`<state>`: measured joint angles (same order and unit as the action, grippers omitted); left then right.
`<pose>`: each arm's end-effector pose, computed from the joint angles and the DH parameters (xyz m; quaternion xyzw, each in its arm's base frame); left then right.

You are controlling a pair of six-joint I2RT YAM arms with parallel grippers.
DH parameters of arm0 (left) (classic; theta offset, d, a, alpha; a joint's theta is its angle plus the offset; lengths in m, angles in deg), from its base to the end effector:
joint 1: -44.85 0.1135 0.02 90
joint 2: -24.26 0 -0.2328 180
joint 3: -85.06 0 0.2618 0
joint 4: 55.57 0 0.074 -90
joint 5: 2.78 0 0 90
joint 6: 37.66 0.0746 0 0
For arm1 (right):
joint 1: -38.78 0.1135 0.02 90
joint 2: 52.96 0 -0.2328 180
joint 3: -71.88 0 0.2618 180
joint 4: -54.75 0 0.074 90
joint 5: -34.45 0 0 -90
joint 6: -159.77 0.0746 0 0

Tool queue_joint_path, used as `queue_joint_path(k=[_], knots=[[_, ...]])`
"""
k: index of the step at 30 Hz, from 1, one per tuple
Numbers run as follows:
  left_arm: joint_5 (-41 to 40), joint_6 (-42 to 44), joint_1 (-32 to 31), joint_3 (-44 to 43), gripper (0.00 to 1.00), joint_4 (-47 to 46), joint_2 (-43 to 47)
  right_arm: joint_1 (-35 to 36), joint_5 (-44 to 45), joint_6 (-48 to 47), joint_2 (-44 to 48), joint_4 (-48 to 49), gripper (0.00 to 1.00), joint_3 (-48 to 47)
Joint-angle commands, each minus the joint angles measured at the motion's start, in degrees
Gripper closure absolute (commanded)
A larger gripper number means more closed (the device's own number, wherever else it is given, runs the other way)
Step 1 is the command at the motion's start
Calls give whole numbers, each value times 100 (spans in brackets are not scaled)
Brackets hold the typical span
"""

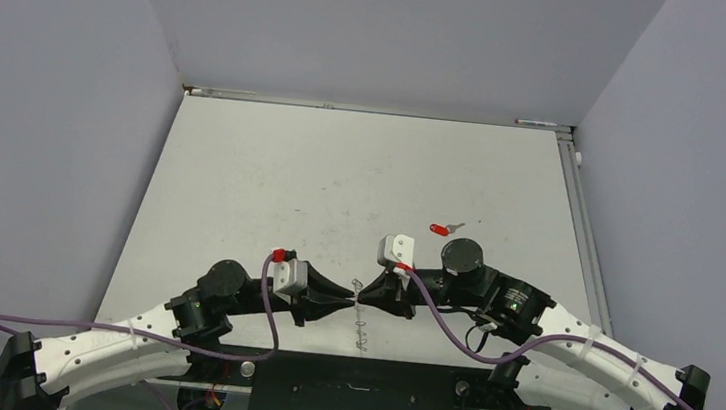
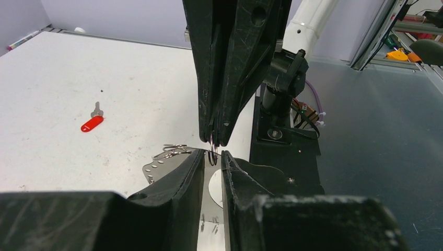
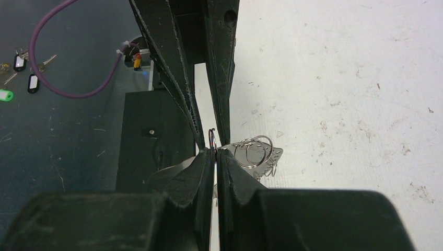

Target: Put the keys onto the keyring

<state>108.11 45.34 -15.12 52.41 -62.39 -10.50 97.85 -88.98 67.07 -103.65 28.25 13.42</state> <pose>0.0939 -0.2155 0.2484 0.4165 0.5368 -0.5015 0.5356 0.0989 0.2450 0.2853 -0.5434 0.5820 0.4696 0.3814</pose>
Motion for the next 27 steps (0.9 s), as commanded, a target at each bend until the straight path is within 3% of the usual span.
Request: queue_joint_path(k=[1, 14, 27], knots=[[1, 58, -24, -244, 85, -104, 84, 106, 150, -115, -49, 100, 95, -419], [175, 41, -24, -307, 86, -255, -100, 379, 600, -137, -242, -326, 95, -654], [161, 94, -24, -301, 95, -217, -154, 527, 960, -213, -304, -530, 95, -745]])
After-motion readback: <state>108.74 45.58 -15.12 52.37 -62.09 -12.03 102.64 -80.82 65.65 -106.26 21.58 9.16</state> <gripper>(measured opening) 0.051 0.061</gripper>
